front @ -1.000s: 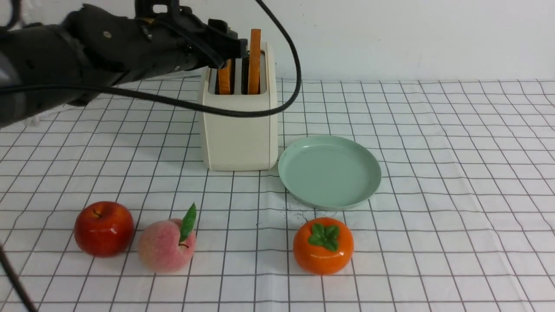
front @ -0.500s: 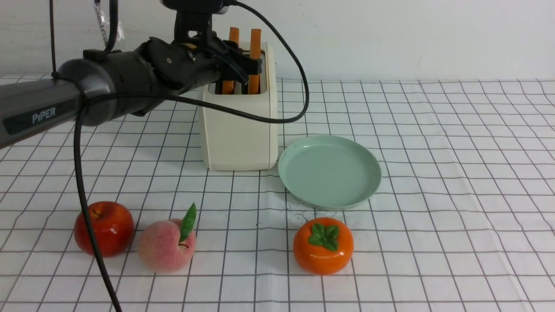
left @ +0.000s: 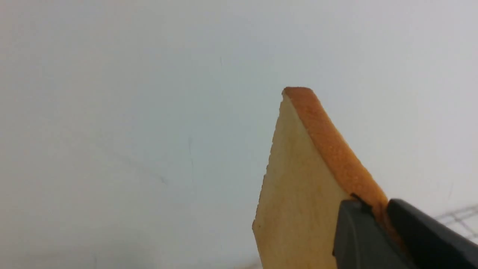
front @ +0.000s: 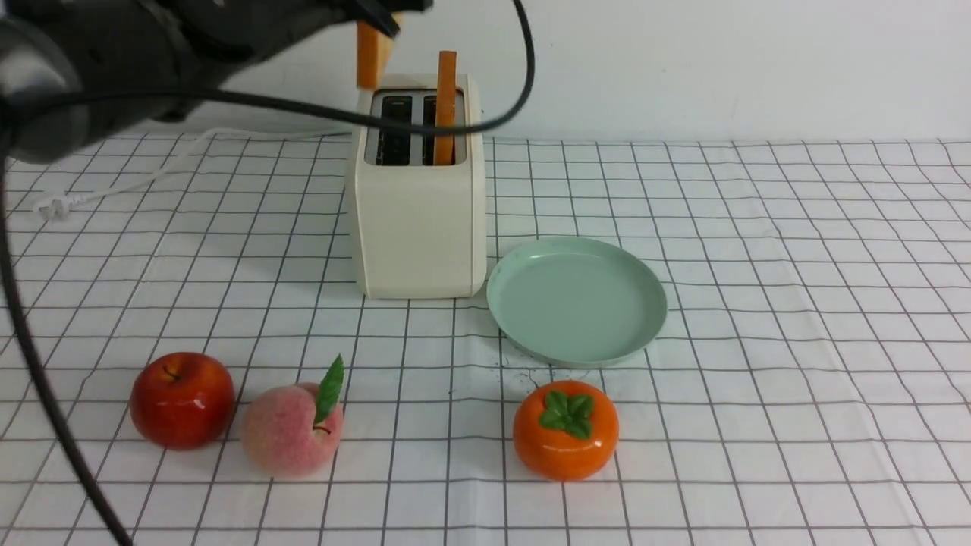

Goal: Take toasted bread from bread machine on white checkered table place on plate.
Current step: 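Place the slice of bread on the plate with the left gripper, then grasp the toast slice in the toaster and pull it up out of the slot with the right gripper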

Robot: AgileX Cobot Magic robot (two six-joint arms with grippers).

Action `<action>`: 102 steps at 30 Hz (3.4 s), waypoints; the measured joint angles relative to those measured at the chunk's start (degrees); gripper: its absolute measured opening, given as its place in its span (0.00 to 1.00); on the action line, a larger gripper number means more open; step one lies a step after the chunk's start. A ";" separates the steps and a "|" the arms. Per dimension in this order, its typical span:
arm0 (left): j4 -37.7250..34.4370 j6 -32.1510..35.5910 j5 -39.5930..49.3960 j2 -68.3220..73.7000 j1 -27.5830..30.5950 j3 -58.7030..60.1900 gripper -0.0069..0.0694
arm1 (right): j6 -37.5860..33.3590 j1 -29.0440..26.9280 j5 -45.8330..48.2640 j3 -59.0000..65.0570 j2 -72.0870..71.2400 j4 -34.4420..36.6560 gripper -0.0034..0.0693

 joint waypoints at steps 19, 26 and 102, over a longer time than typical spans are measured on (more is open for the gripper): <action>16.62 5.22 23.47 -7.44 -15.52 2.89 0.17 | 9.69 0.00 9.36 -0.07 -0.78 -10.62 0.09; 23.68 5.28 13.91 3.76 -22.29 3.84 0.17 | 19.48 0.00 17.58 -0.07 -4.64 -22.17 0.09; 1.56 -15.84 35.00 -37.60 -8.21 30.22 0.07 | 12.35 1.42 10.17 -0.83 18.63 -7.46 0.09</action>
